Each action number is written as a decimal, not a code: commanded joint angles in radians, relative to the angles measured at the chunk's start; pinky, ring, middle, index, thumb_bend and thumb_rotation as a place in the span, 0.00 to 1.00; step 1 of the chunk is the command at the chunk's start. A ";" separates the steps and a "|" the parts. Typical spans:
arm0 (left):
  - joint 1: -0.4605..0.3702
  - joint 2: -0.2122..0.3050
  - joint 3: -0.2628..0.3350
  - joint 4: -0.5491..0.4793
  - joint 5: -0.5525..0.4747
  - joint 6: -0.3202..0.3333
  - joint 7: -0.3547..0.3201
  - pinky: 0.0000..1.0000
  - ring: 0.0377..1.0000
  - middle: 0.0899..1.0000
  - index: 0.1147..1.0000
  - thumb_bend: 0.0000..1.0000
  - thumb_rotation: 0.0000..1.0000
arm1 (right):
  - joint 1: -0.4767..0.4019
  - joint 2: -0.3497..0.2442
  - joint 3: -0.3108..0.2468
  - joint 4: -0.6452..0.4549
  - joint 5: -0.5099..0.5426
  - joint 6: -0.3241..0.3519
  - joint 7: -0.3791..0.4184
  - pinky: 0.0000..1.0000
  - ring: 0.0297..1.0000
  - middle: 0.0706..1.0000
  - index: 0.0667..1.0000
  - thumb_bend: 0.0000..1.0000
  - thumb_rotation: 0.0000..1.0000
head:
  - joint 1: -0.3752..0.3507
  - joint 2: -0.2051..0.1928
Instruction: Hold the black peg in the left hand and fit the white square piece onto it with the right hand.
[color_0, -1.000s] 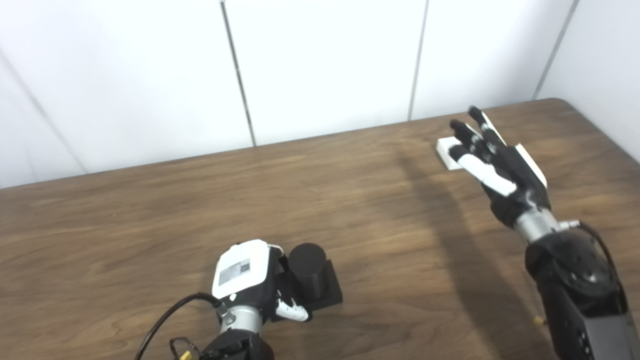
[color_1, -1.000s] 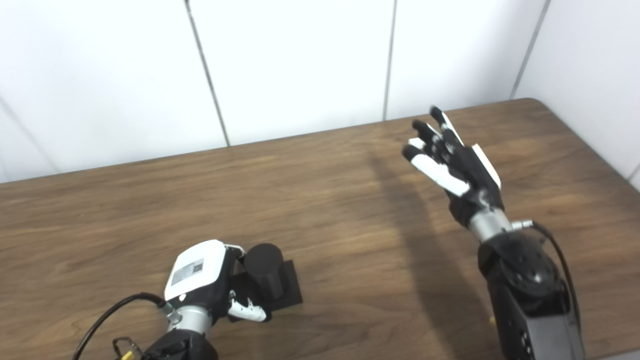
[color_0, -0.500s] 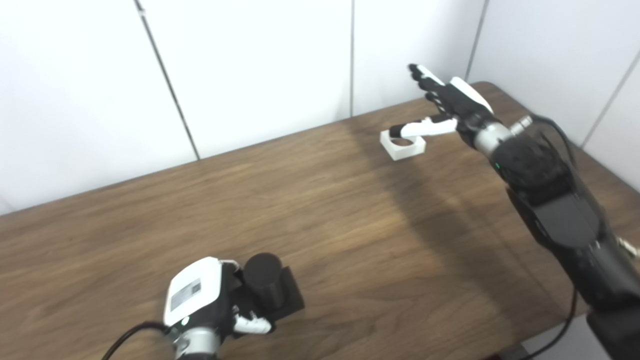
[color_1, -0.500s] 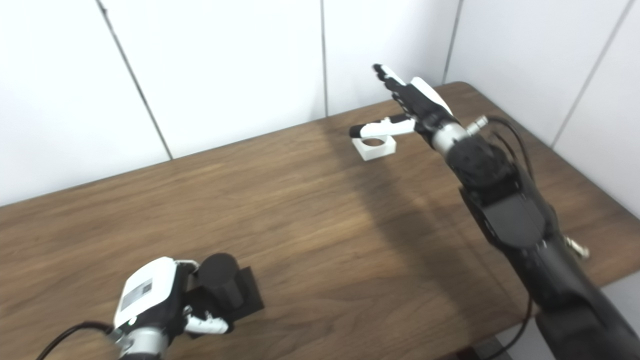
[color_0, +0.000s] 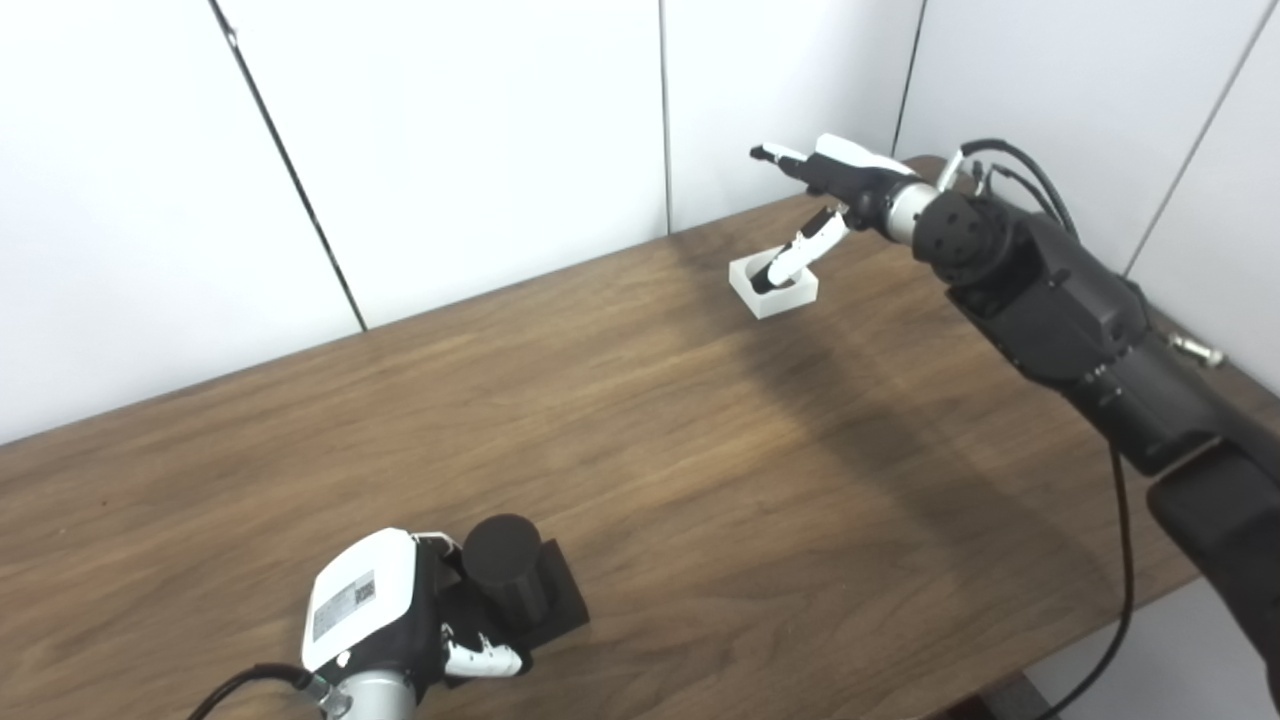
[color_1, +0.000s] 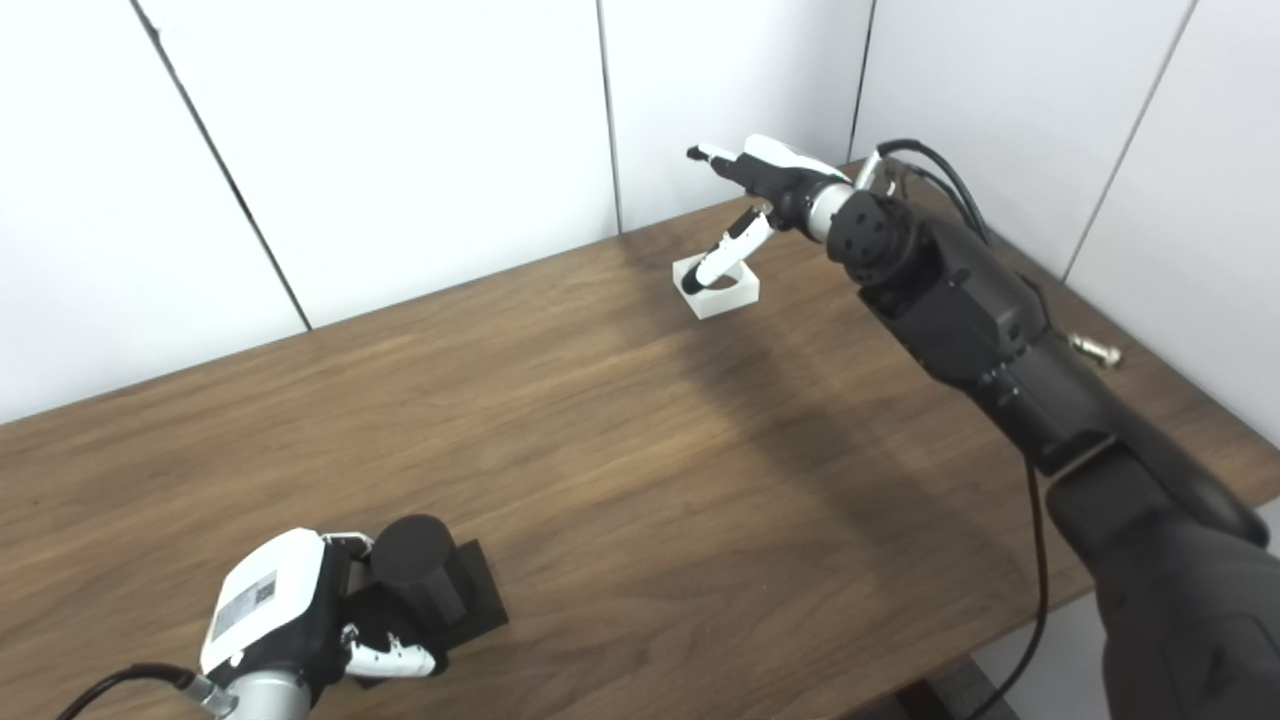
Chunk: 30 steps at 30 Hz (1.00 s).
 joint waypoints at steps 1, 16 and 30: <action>0.050 0.000 -0.003 0.048 0.019 -0.010 -0.086 1.00 0.90 0.80 0.42 0.52 0.06 | -0.091 -0.045 0.014 -0.008 -0.056 -0.044 0.028 1.00 1.00 1.00 0.95 1.00 0.30 | 0.001 0.000; 0.069 -0.027 -0.023 0.031 0.058 -0.016 -0.099 1.00 0.91 0.80 0.42 0.52 0.06 | -0.297 -0.002 0.205 0.230 -0.317 -0.071 0.186 1.00 1.00 1.00 0.92 1.00 0.27 | 0.032 0.004; 0.085 -0.042 -0.032 0.030 0.076 -0.015 -0.093 1.00 0.92 0.82 0.42 0.52 0.07 | -0.367 0.048 0.287 0.399 -0.461 -0.116 0.232 1.00 1.00 1.00 0.91 1.00 0.20 | 0.075 0.012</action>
